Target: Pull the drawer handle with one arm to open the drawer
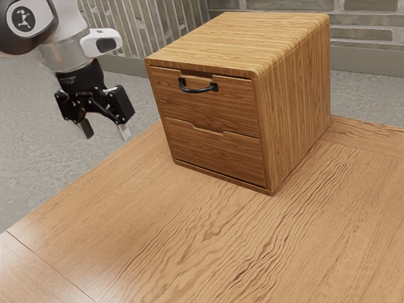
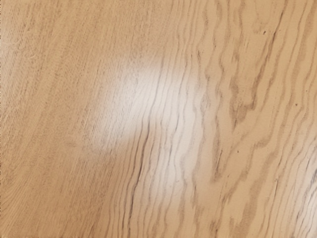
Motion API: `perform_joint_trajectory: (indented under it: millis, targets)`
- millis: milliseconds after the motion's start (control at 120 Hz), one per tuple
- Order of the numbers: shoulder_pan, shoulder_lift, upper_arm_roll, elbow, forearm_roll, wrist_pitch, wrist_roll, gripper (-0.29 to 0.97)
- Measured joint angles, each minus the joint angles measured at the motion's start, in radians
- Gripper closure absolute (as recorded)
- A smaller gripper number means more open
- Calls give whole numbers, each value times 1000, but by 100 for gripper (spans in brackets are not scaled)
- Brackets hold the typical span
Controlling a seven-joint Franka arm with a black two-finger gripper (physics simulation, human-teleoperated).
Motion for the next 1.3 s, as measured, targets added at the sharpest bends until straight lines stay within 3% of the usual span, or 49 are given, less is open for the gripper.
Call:
perform_joint_trajectory:
  millis: [142,225,292,433,600,650,742,883,933,1008,1133,1300]
  targets:
    - [24,-2,4,9,-1,-4,-8,0]
    - [66,-29,-36,294,28,-62,-16,0]
    - [60,-42,-121,384,47,-98,-24,0]
    - [-26,0,-187,416,68,-124,-47,0]
    - [21,5,-197,390,68,-161,-67,0]
    - [43,-21,-208,316,66,-159,-72,0]
    - [27,-270,-225,-33,50,-155,-81,0]
    - [-127,-685,-62,-488,18,-175,-112,0]
    - [-163,-682,-2,-560,15,-152,-99,0]
    - [-181,-570,42,-612,18,-7,4,0]
    - [-188,-492,-16,-655,19,220,220,0]
    - [-184,-431,-23,-682,135,488,508,0]
